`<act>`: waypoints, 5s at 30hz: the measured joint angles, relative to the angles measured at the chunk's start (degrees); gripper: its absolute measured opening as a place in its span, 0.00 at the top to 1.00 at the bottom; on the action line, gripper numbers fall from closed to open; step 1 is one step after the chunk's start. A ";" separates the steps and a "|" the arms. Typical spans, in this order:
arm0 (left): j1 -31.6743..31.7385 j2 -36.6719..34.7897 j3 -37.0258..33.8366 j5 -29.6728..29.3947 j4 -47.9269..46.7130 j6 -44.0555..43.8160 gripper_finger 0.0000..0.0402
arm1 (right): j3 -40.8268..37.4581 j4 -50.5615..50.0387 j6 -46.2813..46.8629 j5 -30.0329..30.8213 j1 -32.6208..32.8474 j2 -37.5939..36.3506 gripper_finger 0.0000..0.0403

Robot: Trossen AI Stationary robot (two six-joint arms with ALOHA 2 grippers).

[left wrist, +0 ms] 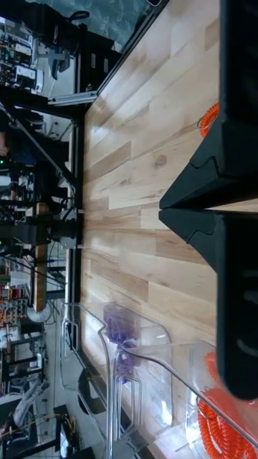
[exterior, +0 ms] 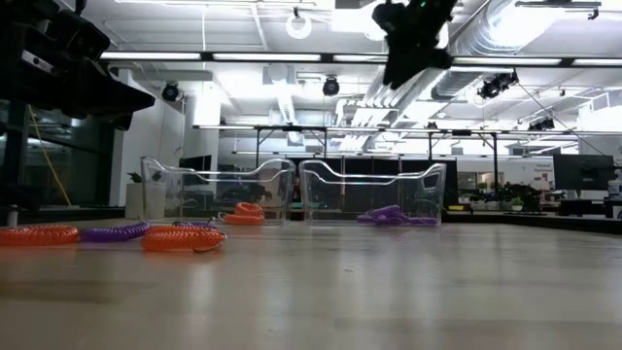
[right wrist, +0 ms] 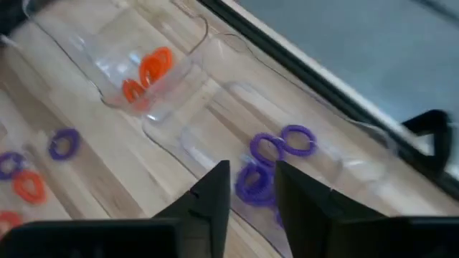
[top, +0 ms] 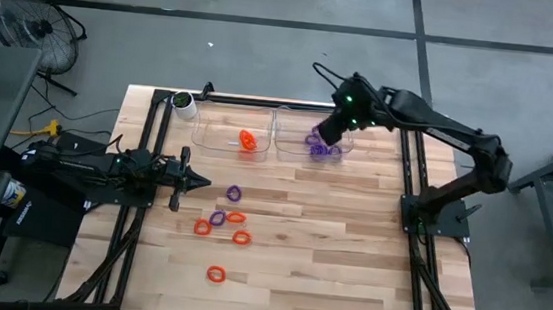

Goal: Sort spring keychains
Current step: Put the orange spring keychain into the left bin

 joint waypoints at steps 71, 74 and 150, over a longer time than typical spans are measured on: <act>-0.02 0.00 0.00 0.01 0.00 -0.01 0.99 | -82.61 55.53 -6.76 -5.29 29.26 -72.68 1.00; -0.01 0.01 0.00 0.01 0.01 -0.02 0.99 | -82.61 54.95 -7.10 -5.99 29.26 -72.68 1.00; 0.00 0.04 4.21 1.13 -7.43 -0.04 0.99 | -82.53 50.27 -7.89 -2.22 29.24 -72.66 1.00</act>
